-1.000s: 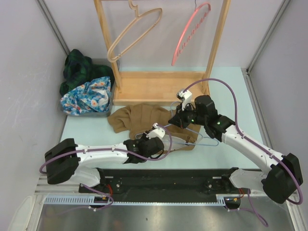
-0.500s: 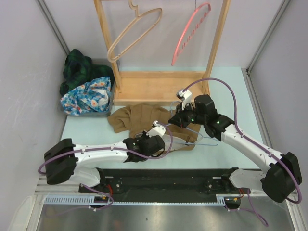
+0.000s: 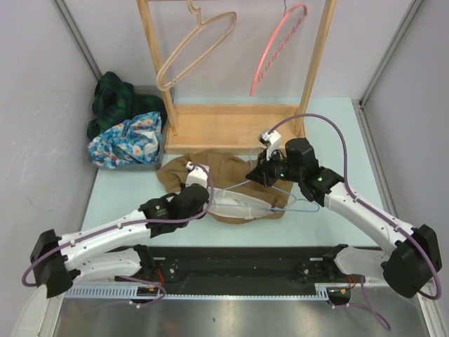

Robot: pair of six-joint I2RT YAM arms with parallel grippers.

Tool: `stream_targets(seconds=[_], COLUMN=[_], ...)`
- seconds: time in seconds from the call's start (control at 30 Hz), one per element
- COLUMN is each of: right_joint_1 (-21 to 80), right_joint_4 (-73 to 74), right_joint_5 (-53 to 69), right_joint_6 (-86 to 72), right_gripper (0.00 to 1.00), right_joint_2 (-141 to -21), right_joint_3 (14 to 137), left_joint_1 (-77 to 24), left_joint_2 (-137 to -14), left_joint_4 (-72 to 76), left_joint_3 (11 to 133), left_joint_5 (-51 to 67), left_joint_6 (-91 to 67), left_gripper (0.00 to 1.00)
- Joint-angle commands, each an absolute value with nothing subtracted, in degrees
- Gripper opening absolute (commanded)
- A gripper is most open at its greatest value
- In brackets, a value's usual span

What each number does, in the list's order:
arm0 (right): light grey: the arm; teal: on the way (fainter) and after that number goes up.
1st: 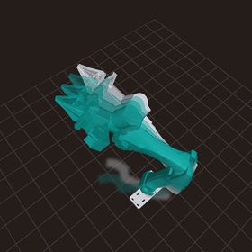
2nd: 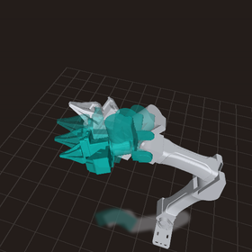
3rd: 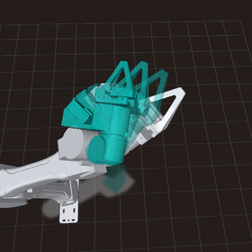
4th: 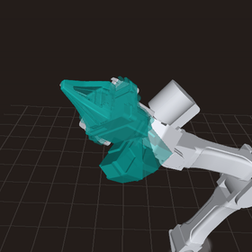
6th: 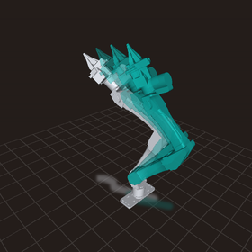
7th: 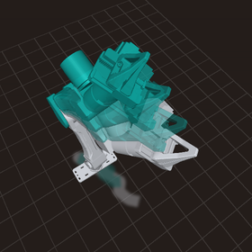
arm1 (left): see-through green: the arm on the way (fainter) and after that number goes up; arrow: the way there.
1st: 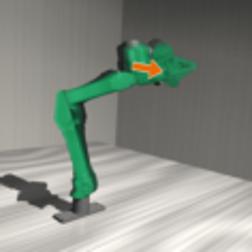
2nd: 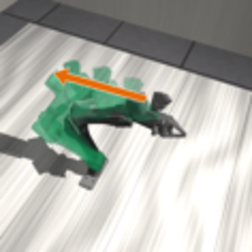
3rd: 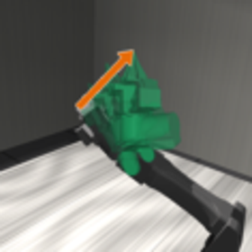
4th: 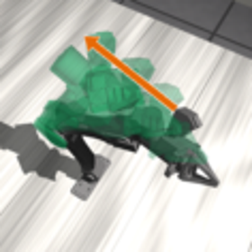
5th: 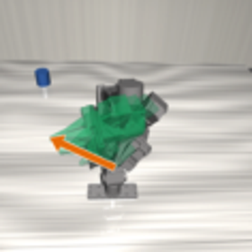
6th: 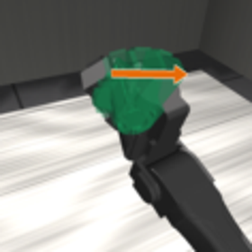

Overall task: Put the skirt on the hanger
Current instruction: Locate the hanging ribbon on the skirt

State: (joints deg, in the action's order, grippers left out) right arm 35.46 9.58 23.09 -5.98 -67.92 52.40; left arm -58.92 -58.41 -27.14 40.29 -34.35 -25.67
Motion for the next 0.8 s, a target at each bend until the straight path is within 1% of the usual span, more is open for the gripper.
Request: stream_targets(seconds=[0.0, 0.27, 0.77], right_joint_1=[35.07, 34.89, 34.01], right_joint_4=[8.79, 8.35, 11.16], right_joint_5=[24.61, 27.25, 24.61], right_joint_6=[-6.85, -6.68, -5.89], right_gripper=[0.0, 0.0, 0.0], right_joint_2=[-64.6, -62.75, -59.94], right_joint_3=[53.88, 52.82, 48.96], left_joint_1=[-56.43, -54.58, -54.32], left_joint_2=[-55.02, -51.16, -46.76], left_joint_4=[-25.84, -27.42, -30.41], left_joint_3=[37.36, 34.37, 32.78], left_joint_5=[-28.48, -28.83, -32.6], left_joint_6=[-29.18, -33.31, -37.18], left_gripper=[0.0, 0.0, 0.0])
